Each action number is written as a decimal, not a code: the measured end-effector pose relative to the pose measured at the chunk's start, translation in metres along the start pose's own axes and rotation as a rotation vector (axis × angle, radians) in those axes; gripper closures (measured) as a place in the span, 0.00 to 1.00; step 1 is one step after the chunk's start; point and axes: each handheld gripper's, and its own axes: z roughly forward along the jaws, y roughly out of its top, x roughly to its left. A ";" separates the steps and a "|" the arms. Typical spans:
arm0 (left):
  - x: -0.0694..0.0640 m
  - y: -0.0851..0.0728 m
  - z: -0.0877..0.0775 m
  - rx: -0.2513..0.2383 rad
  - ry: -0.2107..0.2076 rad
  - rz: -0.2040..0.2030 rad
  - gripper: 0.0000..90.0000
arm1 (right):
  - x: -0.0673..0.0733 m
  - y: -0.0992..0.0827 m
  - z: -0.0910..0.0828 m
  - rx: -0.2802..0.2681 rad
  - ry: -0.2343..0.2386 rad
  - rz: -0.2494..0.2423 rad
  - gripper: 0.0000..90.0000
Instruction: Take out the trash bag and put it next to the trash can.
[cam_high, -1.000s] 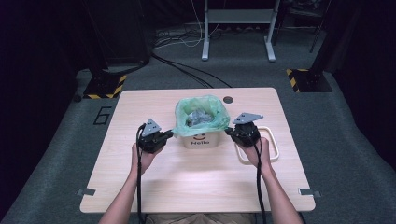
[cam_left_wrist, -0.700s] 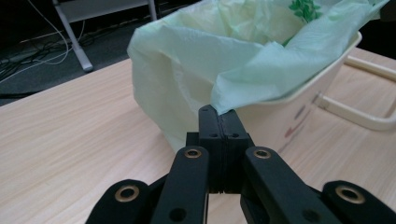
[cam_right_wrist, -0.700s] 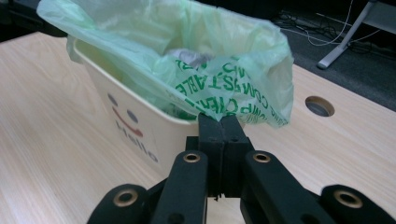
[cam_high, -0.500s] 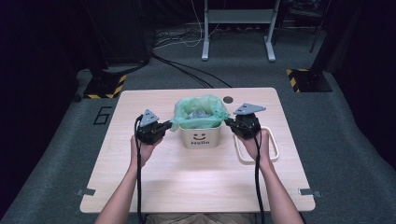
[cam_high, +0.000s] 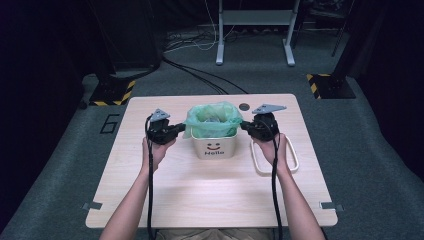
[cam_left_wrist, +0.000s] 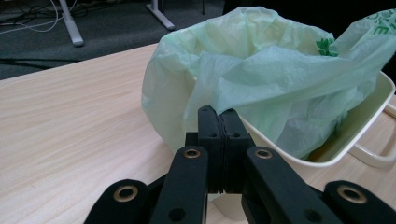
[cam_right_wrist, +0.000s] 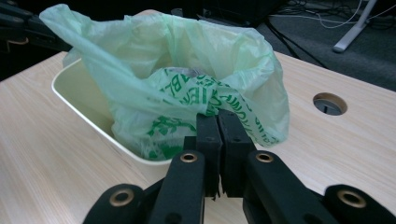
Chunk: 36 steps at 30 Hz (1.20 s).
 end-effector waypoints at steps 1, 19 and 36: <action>0.000 0.001 0.001 0.004 -0.004 -0.007 0.97 | -0.001 0.001 0.001 -0.002 0.007 0.007 0.98; -0.003 0.019 0.018 0.081 -0.008 -0.064 0.46 | -0.003 0.019 0.029 0.046 0.023 0.069 0.73; -0.013 0.027 0.030 0.097 -0.018 -0.053 0.57 | 0.005 0.027 0.041 0.075 0.001 0.070 0.90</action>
